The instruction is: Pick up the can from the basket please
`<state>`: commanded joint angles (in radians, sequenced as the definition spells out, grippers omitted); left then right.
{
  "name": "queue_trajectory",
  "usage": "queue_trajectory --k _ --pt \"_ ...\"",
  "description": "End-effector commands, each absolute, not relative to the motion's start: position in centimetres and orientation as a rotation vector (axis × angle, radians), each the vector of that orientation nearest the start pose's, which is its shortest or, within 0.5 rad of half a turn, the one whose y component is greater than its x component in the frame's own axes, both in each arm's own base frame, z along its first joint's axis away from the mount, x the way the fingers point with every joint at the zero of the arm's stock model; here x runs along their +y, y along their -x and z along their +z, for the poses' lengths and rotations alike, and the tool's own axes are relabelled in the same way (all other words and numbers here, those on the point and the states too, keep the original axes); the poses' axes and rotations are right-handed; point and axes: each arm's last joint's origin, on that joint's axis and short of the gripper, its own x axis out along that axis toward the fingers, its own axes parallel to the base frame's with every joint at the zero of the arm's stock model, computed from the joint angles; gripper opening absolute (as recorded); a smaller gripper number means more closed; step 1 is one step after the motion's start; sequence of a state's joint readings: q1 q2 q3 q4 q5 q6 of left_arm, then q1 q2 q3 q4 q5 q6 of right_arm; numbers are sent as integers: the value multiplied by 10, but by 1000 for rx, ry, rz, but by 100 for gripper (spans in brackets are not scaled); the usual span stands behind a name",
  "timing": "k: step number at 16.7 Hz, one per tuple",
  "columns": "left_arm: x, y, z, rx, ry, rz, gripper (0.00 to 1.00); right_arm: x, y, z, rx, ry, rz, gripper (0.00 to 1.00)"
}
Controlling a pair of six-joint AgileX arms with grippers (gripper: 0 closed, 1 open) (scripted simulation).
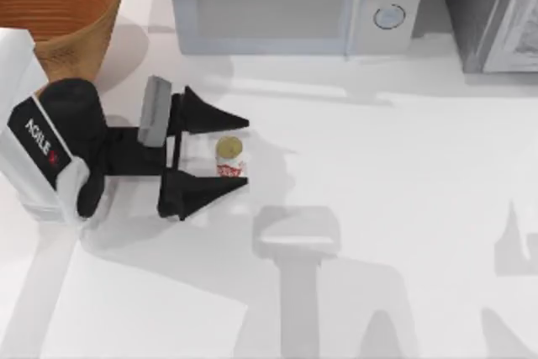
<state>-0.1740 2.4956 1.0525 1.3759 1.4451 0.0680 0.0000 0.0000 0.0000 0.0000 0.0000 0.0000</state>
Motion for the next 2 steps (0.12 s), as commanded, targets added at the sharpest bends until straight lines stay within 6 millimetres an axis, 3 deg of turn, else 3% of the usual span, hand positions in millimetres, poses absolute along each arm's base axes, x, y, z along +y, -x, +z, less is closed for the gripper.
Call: queue_trajectory --k 2 --pt "-96 -388 18 0 0 -1591 100 -1 -106 160 0 0 0 100"
